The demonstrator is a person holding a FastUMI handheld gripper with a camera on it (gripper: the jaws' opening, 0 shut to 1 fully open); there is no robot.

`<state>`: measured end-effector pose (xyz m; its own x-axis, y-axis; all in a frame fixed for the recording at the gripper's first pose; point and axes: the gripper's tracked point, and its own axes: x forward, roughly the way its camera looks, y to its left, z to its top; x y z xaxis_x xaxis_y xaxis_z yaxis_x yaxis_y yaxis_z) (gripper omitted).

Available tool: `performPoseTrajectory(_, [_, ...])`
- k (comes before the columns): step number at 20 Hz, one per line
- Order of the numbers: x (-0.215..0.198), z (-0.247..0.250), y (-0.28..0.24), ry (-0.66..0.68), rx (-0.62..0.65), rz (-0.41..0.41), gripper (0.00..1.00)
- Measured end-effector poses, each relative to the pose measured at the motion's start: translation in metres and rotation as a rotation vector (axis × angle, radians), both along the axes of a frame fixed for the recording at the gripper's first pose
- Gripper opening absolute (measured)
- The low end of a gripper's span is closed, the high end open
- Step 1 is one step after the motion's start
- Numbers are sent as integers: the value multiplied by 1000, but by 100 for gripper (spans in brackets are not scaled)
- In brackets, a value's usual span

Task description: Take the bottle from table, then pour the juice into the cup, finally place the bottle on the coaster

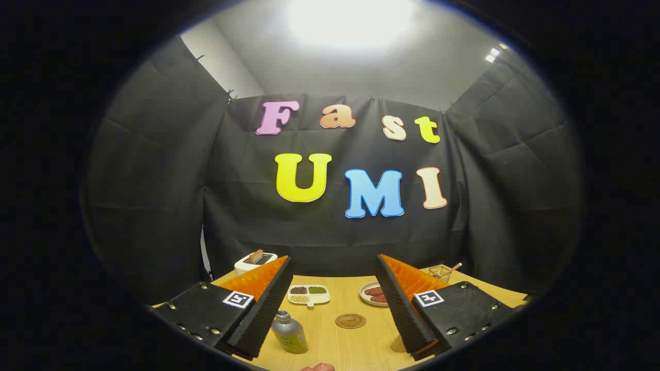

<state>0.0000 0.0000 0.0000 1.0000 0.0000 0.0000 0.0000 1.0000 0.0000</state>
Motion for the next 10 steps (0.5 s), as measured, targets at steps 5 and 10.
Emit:
performPoseTrajectory(5, [0,-4,0,5,4,-11,98])
performPoseTrajectory(10, [2,-7,6,10,6,-4,98])
